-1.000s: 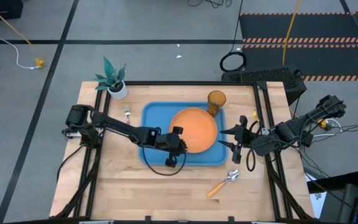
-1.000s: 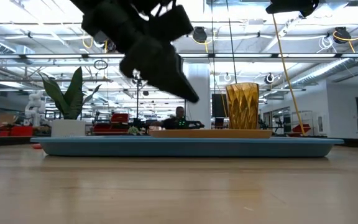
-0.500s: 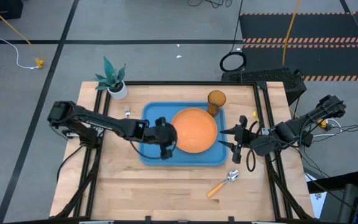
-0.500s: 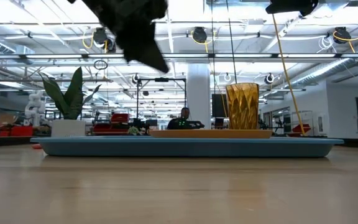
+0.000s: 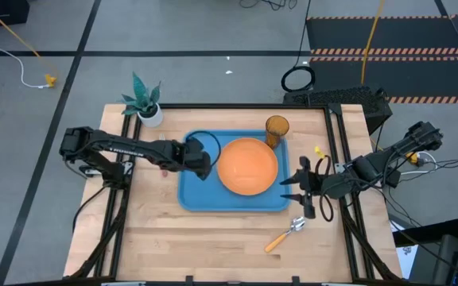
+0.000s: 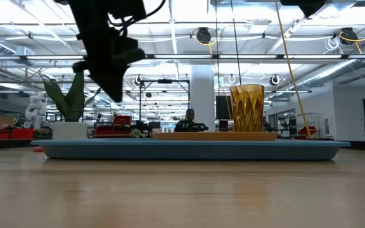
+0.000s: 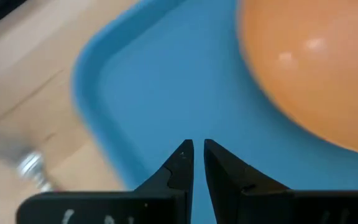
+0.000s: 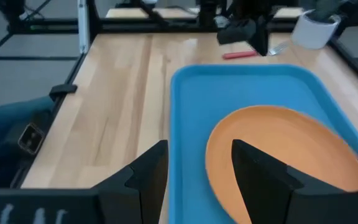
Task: Pick and place plate/cup/fork/spoon on tray
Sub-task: Put the red fork on the blue tray to the left side of the yellow plate
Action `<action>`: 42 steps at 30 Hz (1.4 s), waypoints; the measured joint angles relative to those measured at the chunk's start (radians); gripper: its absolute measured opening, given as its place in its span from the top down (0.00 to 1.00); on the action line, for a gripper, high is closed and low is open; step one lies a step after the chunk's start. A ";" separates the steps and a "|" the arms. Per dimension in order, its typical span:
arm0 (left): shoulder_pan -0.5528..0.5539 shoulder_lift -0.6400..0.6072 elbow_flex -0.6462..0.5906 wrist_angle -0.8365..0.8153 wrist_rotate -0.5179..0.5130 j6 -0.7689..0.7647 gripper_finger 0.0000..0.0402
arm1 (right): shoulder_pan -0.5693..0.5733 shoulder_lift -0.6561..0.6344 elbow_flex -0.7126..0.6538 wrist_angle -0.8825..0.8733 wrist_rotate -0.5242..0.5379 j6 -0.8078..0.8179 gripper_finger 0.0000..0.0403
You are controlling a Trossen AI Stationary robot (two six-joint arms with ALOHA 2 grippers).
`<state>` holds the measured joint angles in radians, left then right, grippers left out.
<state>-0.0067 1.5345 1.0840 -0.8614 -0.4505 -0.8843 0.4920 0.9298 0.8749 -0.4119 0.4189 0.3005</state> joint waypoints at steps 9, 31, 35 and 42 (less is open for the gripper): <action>0.000 0.000 -0.052 -0.108 -0.027 -0.287 0.81 | -0.001 0.000 0.000 0.027 -0.001 -0.005 0.58; 0.065 0.000 -0.340 -0.178 -0.126 -0.642 0.54 | -0.002 0.000 0.000 0.113 -0.001 -0.108 0.58; 0.065 0.000 -0.387 -0.110 -0.134 -0.667 0.61 | -0.002 0.000 0.000 0.116 -0.001 -0.074 0.58; 0.097 0.001 -0.454 0.050 -0.145 -0.636 0.67 | -0.002 0.000 0.000 0.116 -0.001 -0.052 0.58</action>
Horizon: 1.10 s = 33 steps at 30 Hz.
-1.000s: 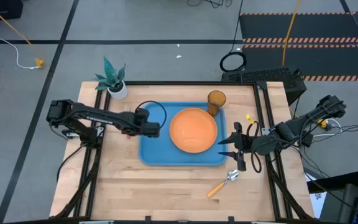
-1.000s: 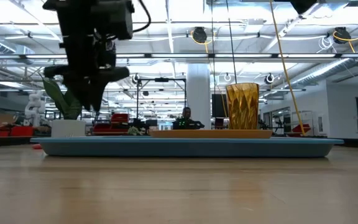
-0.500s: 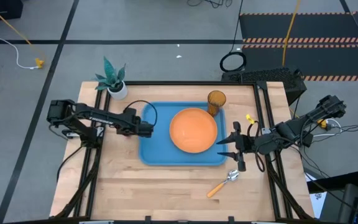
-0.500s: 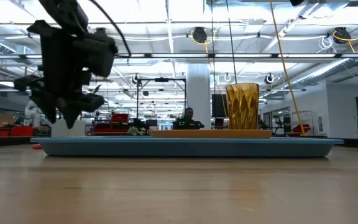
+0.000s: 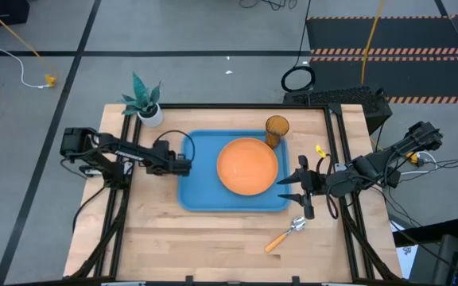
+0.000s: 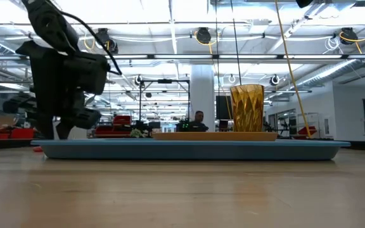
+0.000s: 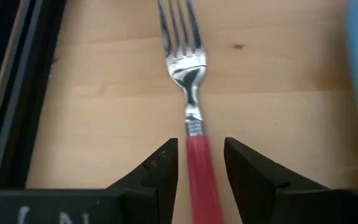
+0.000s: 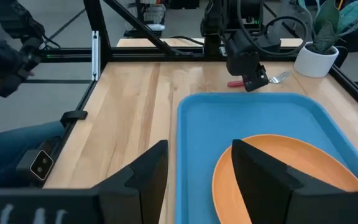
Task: Pick and place plate/cup/fork/spoon on tray
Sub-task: Put the red fork on the blue tray to the left side of the yellow plate
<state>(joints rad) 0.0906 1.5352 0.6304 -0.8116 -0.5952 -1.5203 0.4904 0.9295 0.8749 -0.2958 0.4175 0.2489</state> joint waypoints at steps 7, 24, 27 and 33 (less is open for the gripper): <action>0.040 0.000 -0.054 0.125 -0.036 0.032 0.67 | 0.000 0.000 0.000 0.000 0.000 -0.007 0.58; 0.045 -0.002 -0.094 0.238 -0.054 0.131 0.88 | 0.000 0.000 0.001 0.045 0.001 -0.060 0.58; 0.045 -0.002 -0.095 0.239 -0.054 0.157 0.91 | 0.000 0.000 0.001 0.045 0.001 -0.060 0.58; 0.045 -0.001 -0.093 0.238 -0.052 0.188 0.89 | 0.000 0.000 0.001 0.045 0.002 -0.060 0.58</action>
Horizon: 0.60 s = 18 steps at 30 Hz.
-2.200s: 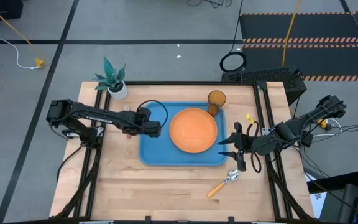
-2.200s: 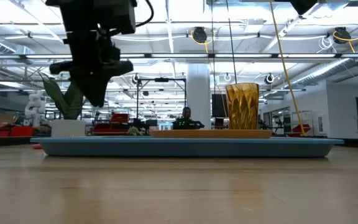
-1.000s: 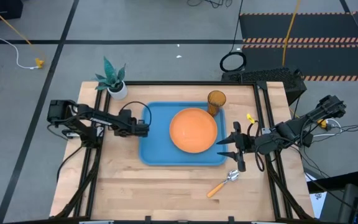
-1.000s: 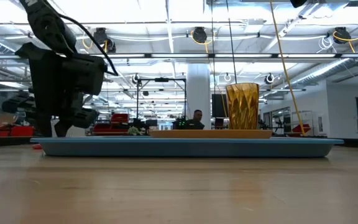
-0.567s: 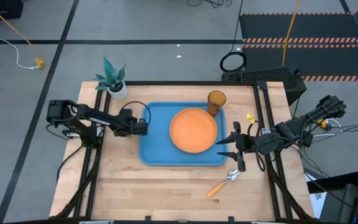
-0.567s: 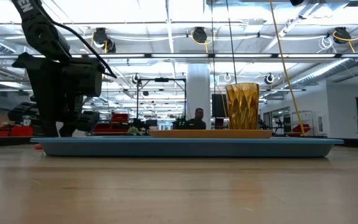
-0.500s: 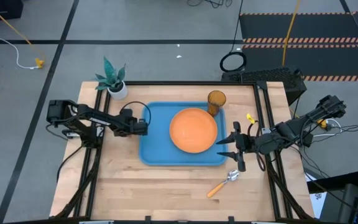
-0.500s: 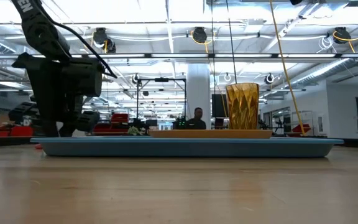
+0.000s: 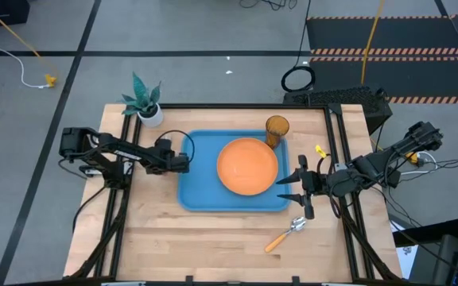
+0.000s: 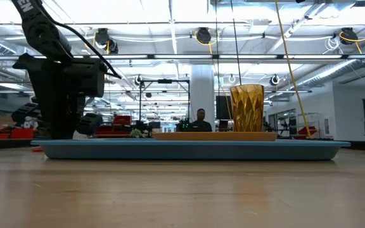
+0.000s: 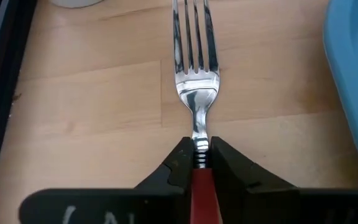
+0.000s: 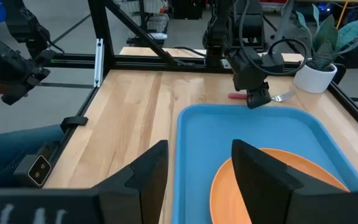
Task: Pick and place plate/cup/fork/spoon on tray
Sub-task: Put the red fork on the blue tray to the left side of the yellow plate
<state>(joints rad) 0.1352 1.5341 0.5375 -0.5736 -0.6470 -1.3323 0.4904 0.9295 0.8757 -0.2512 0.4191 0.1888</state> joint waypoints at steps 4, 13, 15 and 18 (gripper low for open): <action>-0.007 0.003 0.025 -0.023 0.016 0.029 0.87 | 0.000 0.000 0.000 0.000 0.001 -0.019 0.58; -0.036 0.004 0.177 -0.189 0.036 0.028 0.91 | 0.000 0.000 0.000 0.000 0.002 -0.048 0.58; -0.045 0.004 0.216 -0.220 0.031 0.029 0.90 | 0.000 0.000 0.000 0.000 0.003 -0.064 0.58; -0.065 0.003 0.279 -0.259 0.024 0.030 0.89 | 0.000 0.000 0.000 0.000 0.002 -0.092 0.58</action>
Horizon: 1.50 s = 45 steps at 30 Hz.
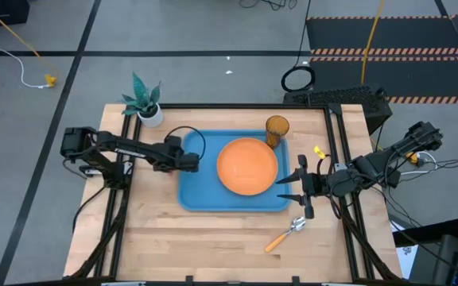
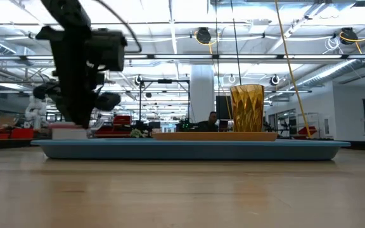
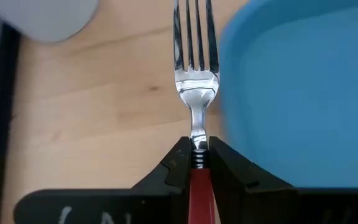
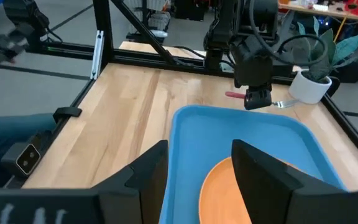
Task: Pick and place plate/cup/fork/spoon on tray
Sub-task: Put the red fork on the blue tray to the left side of the yellow plate
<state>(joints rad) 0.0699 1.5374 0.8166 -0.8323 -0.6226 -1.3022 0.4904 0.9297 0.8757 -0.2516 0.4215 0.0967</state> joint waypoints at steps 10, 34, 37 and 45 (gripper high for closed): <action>-0.109 -0.001 0.176 -0.008 -0.023 0.023 0.90 | 0.000 0.000 0.000 0.000 -0.002 -0.066 0.58; -0.360 0.194 0.192 0.353 -0.075 -0.330 0.91 | 0.056 0.000 0.000 -0.013 -0.009 -0.138 0.58; -0.351 0.229 0.193 0.381 -0.106 -0.340 0.91 | 0.055 0.000 0.000 -0.012 -0.009 -0.147 0.58; -0.303 0.338 0.290 0.326 -0.132 -0.337 0.91 | 0.055 0.000 0.000 -0.011 -0.009 -0.147 0.58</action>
<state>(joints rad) -0.2331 1.8756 1.1065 -0.5063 -0.7543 -1.6394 0.5453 0.9298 0.8757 -0.2626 0.4129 -0.0502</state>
